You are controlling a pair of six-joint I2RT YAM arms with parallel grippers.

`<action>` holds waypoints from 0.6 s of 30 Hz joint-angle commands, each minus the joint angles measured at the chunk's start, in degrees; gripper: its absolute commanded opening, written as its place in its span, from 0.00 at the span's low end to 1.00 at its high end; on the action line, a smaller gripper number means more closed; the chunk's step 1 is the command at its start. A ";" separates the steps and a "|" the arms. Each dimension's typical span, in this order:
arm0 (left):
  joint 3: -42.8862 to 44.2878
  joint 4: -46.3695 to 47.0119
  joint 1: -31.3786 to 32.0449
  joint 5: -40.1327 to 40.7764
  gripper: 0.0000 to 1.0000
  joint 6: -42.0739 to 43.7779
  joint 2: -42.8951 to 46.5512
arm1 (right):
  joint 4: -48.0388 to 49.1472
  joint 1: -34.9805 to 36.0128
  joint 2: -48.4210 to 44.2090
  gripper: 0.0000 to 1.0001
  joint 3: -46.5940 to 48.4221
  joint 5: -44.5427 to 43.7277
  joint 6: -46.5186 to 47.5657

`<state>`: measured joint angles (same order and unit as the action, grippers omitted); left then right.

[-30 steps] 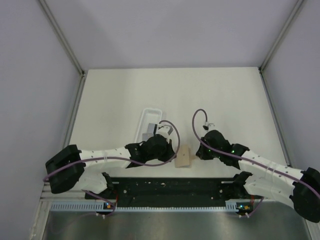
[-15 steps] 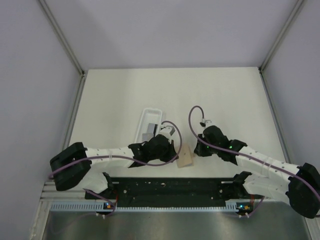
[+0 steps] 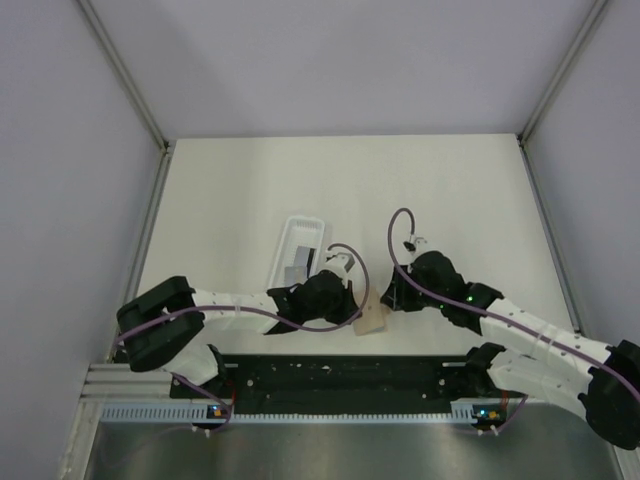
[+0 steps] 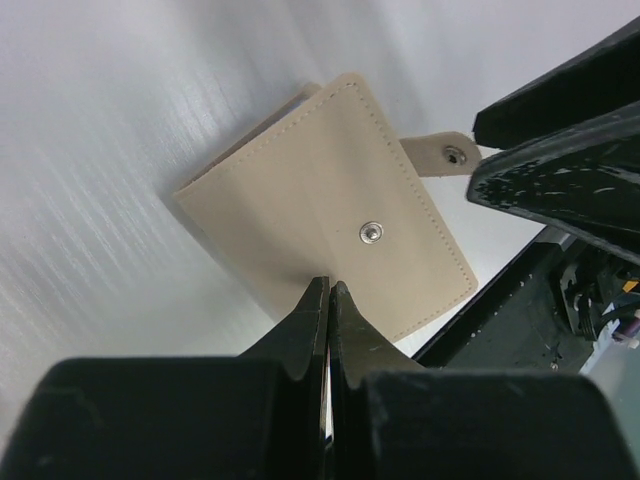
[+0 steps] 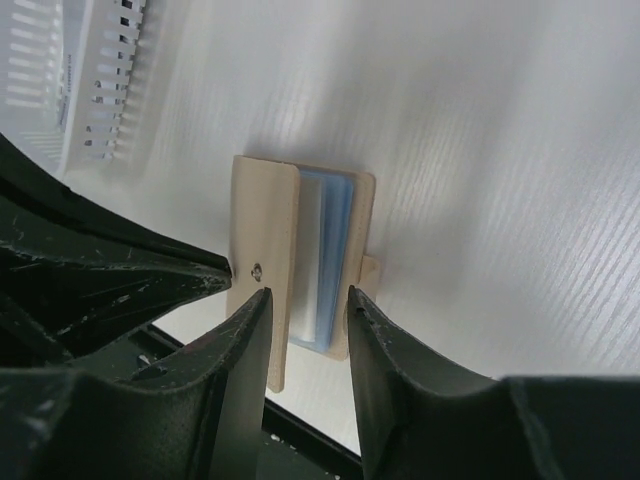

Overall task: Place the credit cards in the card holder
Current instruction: Close the card holder at the center of the board.

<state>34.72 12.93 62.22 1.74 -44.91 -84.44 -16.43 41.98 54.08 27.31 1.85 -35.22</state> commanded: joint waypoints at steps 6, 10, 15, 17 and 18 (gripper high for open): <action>-0.70 4.56 -0.16 -0.51 0.00 -0.62 -4.14 | 2.80 -3.30 -6.62 0.36 -1.82 2.29 -3.27; -1.41 5.53 -0.16 -0.77 0.00 -1.06 -5.29 | 1.05 -5.41 -8.47 0.36 -2.79 0.36 -4.76; -1.85 5.79 -0.08 -0.60 0.00 -1.15 -5.56 | -2.11 -7.70 -8.12 0.28 -3.49 -3.06 -5.82; -1.85 5.70 -0.08 -0.68 0.00 -1.06 -5.47 | -2.30 -8.14 -7.86 0.21 -3.84 -3.52 -6.00; -1.85 5.53 -0.16 -0.60 0.00 -1.06 -5.38 | -2.38 -8.23 -7.59 0.19 -3.93 -3.60 -5.74</action>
<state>33.87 17.34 62.22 1.32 -45.80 -89.19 -17.80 34.87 46.35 23.83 0.89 -40.14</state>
